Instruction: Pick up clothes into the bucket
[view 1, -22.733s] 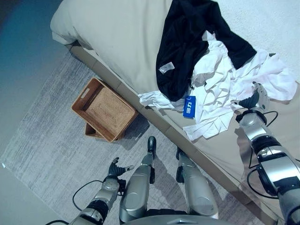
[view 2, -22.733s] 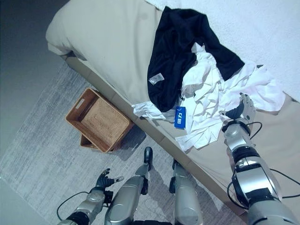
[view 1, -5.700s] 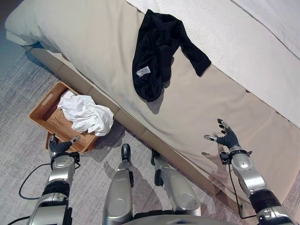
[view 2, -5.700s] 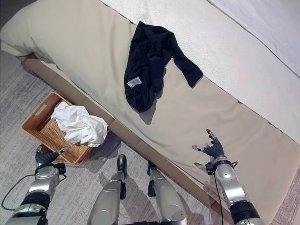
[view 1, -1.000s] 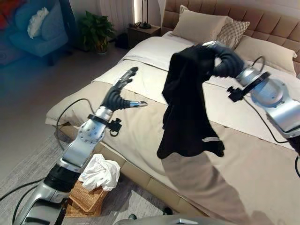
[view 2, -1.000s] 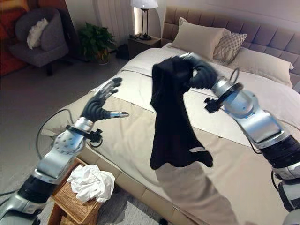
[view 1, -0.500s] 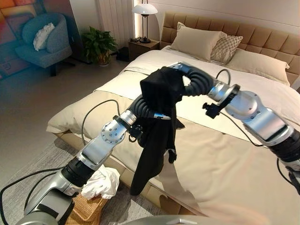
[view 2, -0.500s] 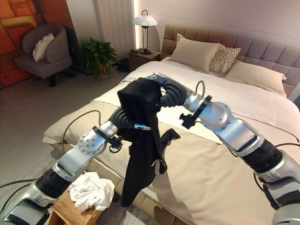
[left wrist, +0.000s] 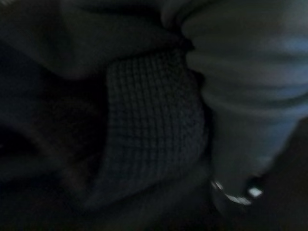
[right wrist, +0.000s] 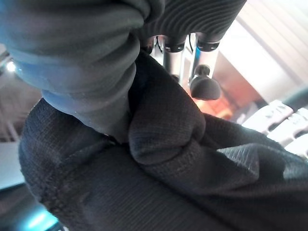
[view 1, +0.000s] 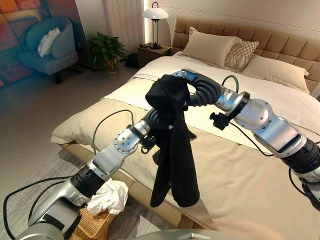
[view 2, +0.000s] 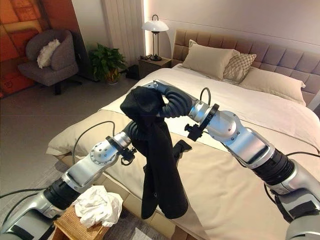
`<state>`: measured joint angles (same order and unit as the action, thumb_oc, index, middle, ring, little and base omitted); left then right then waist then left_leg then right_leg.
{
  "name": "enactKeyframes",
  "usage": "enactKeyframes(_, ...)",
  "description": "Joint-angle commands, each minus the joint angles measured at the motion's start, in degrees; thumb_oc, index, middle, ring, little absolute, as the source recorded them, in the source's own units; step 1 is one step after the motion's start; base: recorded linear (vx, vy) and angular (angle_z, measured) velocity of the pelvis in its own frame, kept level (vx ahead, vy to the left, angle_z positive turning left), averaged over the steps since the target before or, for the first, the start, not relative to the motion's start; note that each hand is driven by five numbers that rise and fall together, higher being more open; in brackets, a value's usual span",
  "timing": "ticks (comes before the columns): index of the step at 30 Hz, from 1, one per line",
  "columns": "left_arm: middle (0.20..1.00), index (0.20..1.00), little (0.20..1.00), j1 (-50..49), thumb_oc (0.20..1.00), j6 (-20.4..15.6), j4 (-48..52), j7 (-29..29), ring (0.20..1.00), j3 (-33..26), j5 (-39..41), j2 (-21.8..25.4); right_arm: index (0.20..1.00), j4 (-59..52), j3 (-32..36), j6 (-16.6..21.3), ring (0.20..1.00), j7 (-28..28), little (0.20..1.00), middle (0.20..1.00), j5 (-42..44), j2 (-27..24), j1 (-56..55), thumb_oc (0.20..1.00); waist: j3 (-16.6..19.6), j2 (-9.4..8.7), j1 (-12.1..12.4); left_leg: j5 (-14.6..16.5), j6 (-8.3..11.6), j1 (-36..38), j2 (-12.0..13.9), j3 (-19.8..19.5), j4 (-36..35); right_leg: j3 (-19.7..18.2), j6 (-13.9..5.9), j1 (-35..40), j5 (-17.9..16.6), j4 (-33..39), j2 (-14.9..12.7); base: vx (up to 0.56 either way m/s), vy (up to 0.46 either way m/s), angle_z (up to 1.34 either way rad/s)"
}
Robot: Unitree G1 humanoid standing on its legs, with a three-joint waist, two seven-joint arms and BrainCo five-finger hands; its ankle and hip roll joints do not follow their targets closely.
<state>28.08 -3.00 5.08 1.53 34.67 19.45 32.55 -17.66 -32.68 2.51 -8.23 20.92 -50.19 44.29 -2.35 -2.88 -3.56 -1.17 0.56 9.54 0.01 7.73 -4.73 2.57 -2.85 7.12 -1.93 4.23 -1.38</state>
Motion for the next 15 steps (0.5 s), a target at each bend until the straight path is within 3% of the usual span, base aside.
enactKeyframes(1,0.2,0.2,0.2,2.92,0.2,-1.07,-4.49,-0.07,0.2,-0.38,0.05,-1.88,0.429,-3.67,4.72,5.15,0.429,2.81,0.429,0.429,0.74,2.08,4.82,0.429,3.11,-1.78,1.1,4.56,-0.82,-2.58,-0.2,-1.24,5.17,2.48,-4.61,-2.72,0.05,-3.5,-3.28,0.0,0.0,0.0)
enactKeyframes(2,0.2,0.2,0.2,1.55,0.2,-1.25,-4.0,-0.44,0.2,-2.08,-1.53,-1.3,0.956,-3.68,5.96,5.16,0.956,3.0,0.956,0.956,-0.64,1.51,3.74,0.956,3.07,-1.87,1.25,4.1,-0.86,-2.96,-0.27,-1.13,5.36,2.4,-4.53,-3.1,-0.36,-3.63,-3.43,0.0,0.0,0.0)
enactKeyframes(3,0.2,0.2,0.2,1.47,0.2,-1.23,-3.97,-0.44,0.2,-2.06,-1.53,-1.3,1.0,-3.71,5.97,5.14,1.0,3.0,1.0,1.0,-0.65,1.52,3.65,1.0,3.13,-1.76,1.23,4.62,-0.84,-2.59,-0.19,-1.23,5.27,2.42,-4.63,-2.73,0.05,-3.56,-3.33,0.0,0.0,0.0)
enactKeyframes(10,0.2,0.2,0.2,-10.15,0.2,-1.65,-2.05,-1.37,0.2,-15.0,-8.71,3.32,1.0,-2.68,17.78,4.8,1.0,2.89,1.0,1.0,-2.75,0.28,-9.71,1.0,2.92,-1.82,1.98,4.25,-0.99,-2.73,-0.3,-1.36,5.4,2.58,-4.65,-2.84,-0.36,-3.71,-3.63,0.0,0.004,0.0)
enactKeyframes(15,0.2,0.2,0.2,-20.78,0.2,-2.03,-1.73,-3.62,0.2,-28.8,-9.62,5.02,1.0,-0.96,27.93,3.62,1.0,1.57,1.0,1.0,-3.89,4.47,-25.8,1.0,3.15,-1.53,2.61,4.67,-0.94,-2.03,-0.28,-1.71,4.85,3.03,-4.74,-1.87,0.15,-3.18,-3.68,0.01,0.006,0.0)
